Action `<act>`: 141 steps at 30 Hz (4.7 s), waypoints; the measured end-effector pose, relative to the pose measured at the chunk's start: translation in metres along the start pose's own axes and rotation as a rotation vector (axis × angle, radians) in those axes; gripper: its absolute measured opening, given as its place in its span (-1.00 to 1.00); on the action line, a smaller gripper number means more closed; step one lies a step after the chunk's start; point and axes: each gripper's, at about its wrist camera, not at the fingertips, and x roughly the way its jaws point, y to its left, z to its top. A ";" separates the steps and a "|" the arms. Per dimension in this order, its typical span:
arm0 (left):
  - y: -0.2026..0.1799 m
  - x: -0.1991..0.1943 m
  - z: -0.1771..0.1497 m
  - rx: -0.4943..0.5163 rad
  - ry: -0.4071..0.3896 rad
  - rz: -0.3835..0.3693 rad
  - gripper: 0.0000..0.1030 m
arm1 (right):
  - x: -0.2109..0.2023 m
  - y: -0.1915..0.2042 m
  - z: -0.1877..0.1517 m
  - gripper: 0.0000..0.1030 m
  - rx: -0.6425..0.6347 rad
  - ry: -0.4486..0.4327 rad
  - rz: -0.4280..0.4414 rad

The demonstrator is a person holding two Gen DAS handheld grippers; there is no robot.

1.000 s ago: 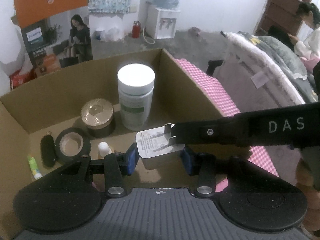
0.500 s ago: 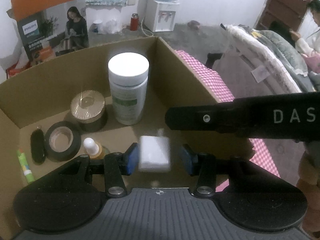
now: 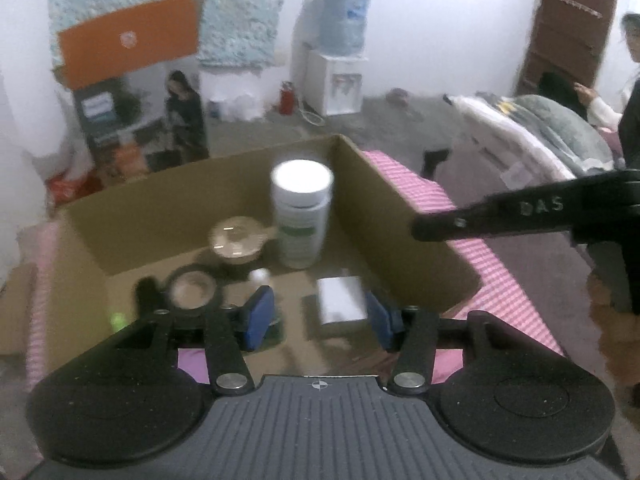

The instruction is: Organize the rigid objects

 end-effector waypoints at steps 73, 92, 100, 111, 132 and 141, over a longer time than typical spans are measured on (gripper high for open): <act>0.044 -0.068 -0.056 -0.166 -0.078 0.354 1.00 | -0.022 0.099 -0.093 1.00 -0.237 -0.092 -0.343; 0.067 -0.067 -0.049 -0.271 -0.022 0.337 1.00 | 0.002 0.124 -0.074 1.00 -0.294 -0.067 -0.359; 0.065 -0.067 -0.046 -0.256 -0.025 0.349 1.00 | -0.002 0.125 -0.072 1.00 -0.298 -0.072 -0.361; 0.061 -0.065 -0.045 -0.234 -0.015 0.358 0.99 | -0.005 0.123 -0.072 1.00 -0.300 -0.069 -0.360; 0.058 -0.063 -0.044 -0.225 -0.005 0.367 0.99 | -0.002 0.111 -0.072 1.00 -0.259 -0.041 -0.354; 0.058 -0.063 -0.043 -0.225 -0.004 0.366 0.99 | -0.002 0.110 -0.072 1.00 -0.259 -0.041 -0.353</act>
